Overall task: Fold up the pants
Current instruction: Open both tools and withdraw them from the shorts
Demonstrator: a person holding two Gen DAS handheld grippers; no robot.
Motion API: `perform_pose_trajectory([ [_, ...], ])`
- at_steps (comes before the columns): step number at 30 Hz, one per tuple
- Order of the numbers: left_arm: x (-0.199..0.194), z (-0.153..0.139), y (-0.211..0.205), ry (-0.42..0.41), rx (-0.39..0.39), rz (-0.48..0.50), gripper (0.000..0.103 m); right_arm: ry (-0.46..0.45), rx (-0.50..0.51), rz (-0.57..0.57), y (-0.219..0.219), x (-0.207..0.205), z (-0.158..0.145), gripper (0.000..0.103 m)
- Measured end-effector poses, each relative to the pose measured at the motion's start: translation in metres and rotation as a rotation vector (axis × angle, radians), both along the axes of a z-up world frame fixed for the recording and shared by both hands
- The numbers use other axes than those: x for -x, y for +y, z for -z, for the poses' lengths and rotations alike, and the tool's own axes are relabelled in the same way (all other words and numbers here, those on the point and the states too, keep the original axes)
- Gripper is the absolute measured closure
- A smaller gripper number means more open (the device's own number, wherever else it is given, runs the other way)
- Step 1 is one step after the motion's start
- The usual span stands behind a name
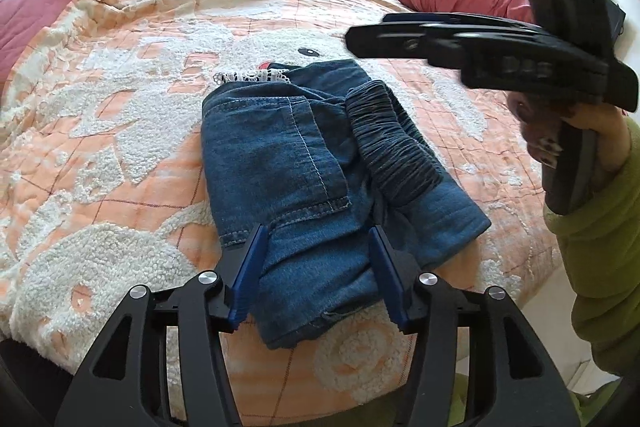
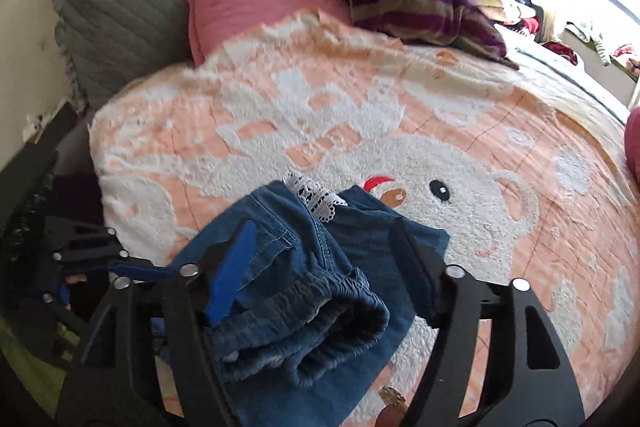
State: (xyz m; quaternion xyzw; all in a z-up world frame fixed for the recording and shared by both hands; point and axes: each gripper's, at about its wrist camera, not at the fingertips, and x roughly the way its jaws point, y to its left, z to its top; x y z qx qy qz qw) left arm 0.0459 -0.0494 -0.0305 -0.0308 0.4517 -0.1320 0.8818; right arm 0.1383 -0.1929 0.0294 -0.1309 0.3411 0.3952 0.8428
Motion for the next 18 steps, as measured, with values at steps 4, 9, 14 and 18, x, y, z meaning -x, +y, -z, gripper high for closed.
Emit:
perform_pose_trajectory([
  [4,0.009,-0.009,-0.002,-0.020,-0.001,0.004,0.046,-0.033,-0.025,0.018,-0.013,0.011,-0.012,0.028],
  [9,0.012,-0.020,-0.003,-0.047,-0.001,0.006,0.034,-0.081,-0.055,0.048,-0.030,0.026,-0.026,0.023],
  [14,0.016,-0.035,-0.004,-0.087,-0.020,-0.005,0.023,-0.104,-0.096,0.078,-0.047,0.036,-0.035,0.017],
  [18,0.019,-0.045,-0.002,-0.116,-0.041,-0.023,0.013,-0.128,-0.108,0.095,-0.056,0.043,-0.041,0.015],
])
